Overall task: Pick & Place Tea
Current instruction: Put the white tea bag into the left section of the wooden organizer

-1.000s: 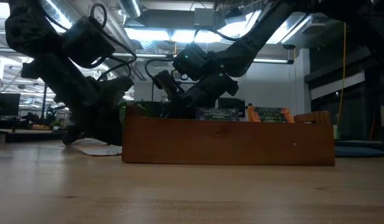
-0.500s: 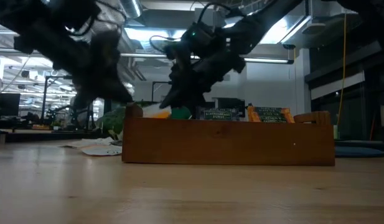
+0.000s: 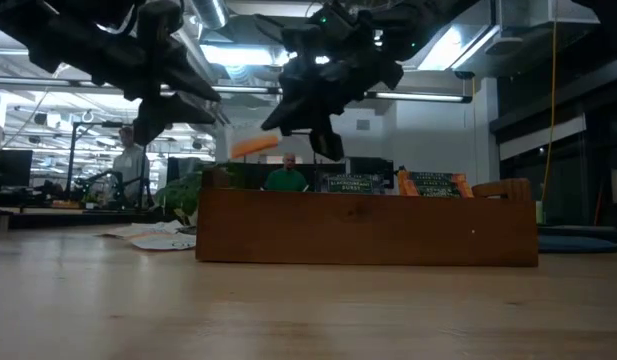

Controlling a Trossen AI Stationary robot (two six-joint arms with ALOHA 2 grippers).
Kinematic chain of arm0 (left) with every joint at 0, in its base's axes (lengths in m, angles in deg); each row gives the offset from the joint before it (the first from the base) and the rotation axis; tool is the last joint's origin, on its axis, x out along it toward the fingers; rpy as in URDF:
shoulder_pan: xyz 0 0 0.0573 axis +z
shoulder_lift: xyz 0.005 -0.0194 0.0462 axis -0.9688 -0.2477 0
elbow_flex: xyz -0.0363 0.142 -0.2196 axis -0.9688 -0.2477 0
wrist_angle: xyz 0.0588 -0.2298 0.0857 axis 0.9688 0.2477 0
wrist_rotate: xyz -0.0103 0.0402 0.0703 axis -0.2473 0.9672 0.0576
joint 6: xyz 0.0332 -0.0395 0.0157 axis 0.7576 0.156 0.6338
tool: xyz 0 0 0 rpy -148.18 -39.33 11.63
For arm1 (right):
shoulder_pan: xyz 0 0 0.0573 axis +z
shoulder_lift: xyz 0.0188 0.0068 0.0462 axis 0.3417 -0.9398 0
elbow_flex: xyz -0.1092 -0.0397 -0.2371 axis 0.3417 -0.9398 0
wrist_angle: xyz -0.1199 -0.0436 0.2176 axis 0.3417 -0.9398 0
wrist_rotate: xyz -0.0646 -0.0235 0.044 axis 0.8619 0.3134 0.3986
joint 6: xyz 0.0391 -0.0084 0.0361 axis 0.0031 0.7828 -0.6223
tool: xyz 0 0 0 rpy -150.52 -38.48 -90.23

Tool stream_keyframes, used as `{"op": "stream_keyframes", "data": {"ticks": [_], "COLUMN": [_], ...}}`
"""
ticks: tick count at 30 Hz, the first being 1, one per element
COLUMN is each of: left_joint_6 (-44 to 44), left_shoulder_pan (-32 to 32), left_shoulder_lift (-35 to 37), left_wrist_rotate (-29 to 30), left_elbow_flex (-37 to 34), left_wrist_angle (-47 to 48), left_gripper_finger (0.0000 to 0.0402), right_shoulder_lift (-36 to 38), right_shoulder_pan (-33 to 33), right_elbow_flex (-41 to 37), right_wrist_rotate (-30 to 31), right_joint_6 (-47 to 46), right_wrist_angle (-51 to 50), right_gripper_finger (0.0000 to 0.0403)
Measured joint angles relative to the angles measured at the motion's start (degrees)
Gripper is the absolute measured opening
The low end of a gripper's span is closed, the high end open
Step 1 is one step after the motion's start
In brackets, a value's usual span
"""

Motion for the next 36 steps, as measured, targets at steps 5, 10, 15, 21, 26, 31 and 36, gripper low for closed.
{"op": "stream_keyframes", "data": {"ticks": [5, 10, 15, 21, 26, 31, 36], "left_joint_6": [0.4, 0.4, 0.4, 0.8, 0.8, 0.9, 1.6], "left_shoulder_pan": [2.5, 3.9, 5.0, 5.3, 5.3, 5.3, 5.3], "left_shoulder_lift": [-0.1, -0.1, -0.1, -0.1, -0.1, -0.1, -0.1], "left_wrist_rotate": [-1.6, -2.3, -9.0, -16.4, -18.6, -18.2, -17.9], "left_elbow_flex": [0.0, 0.0, 0.0, 0.0, 0.0, 0.0, 0.1], "left_wrist_angle": [0.0, -0.1, -2.2, -6.3, -6.8, -6.8, -6.8], "left_gripper_finger": [0.0175, 0.0178, 0.0178, 0.0178, 0.0175, 0.0164, 0.0132], "right_shoulder_lift": [0.3, 0.3, 0.3, 0.3, 0.3, 0.3, 0.3], "right_shoulder_pan": [0.5, 1.0, 1.4, 1.4, 1.4, 1.4, 1.4], "right_elbow_flex": [0.0, 0.0, 0.0, 0.0, 0.1, 0.1, 0.1], "right_wrist_rotate": [-0.3, -2.2, -2.4, -2.4, -2.9, -4.3, -4.4], "right_joint_6": [1.2, 1.6, 2.6, 2.1, 1.4, 0.7, -0.2], "right_wrist_angle": [1.0, 2.7, 4.2, 7.2, 9.0, 11.5, 11.8], "right_gripper_finger": [0.0003, 0.0003, 0.0003, 0.0003, 0.0003, 0.0003, 0.0003]}}
